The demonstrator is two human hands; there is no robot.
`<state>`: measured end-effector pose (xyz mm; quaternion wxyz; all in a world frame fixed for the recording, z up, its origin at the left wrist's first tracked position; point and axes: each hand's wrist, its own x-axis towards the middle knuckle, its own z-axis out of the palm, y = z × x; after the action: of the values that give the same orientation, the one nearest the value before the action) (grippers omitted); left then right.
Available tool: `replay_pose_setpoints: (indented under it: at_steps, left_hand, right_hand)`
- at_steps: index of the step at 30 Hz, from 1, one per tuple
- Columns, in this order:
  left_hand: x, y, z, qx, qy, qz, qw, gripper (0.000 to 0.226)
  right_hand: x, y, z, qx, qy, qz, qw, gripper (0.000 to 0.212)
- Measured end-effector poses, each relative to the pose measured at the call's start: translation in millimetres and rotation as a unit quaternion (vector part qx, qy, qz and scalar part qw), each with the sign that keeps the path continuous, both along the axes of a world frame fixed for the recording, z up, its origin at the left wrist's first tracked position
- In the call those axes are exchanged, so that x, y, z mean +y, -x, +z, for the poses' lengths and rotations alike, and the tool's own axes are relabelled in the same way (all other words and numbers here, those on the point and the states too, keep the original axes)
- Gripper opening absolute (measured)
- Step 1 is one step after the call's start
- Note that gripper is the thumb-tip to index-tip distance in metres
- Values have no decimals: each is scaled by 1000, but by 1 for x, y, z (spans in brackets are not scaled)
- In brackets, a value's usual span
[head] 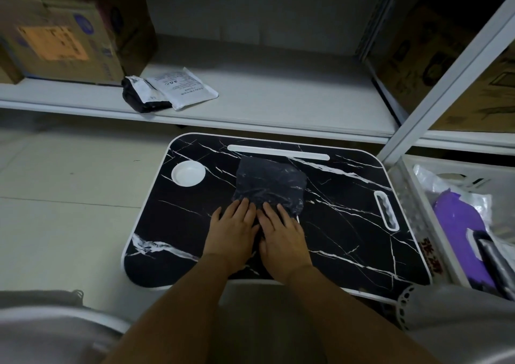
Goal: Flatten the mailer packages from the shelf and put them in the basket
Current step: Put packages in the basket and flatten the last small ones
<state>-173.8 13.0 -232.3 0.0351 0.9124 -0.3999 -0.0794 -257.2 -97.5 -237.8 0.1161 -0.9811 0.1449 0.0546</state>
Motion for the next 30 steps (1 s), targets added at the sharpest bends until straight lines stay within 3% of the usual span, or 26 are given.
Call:
replay_pose_setpoints:
  at_steps: [3, 5, 7, 10, 15, 21, 28, 30]
  left_hand:
    - [-12, -12, 15, -57, 45, -33, 997, 30]
    - [-21, -21, 19, -70, 66, -30, 995, 27]
    - [-27, -24, 14, -51, 58, -22, 997, 40]
    - [-30, -25, 5, 16, -7, -36, 999, 59]
    - [-29, -26, 5, 49, -34, -22, 998, 57]
    - [-37, -33, 1, 78, 1, 21, 997, 52]
    - [-52, -52, 13, 23, -49, 31, 998, 54]
    - [-53, -54, 12, 32, -61, 13, 998, 55]
  right_hand:
    - [-5, -16, 19, -99, -2, -43, 994, 41]
    - [-12, -31, 25, -117, 19, -75, 990, 32]
    - [-15, -41, 19, -104, 3, -91, 990, 30]
    - [-17, -40, 3, -51, -66, -74, 994, 47]
    - [-27, -35, -2, -11, -48, -52, 997, 53]
    - [-34, -43, -4, 7, -55, -66, 996, 52]
    - [-39, -62, 14, -18, 48, -63, 997, 35]
    - [-43, -66, 15, 10, 11, -48, 999, 41]
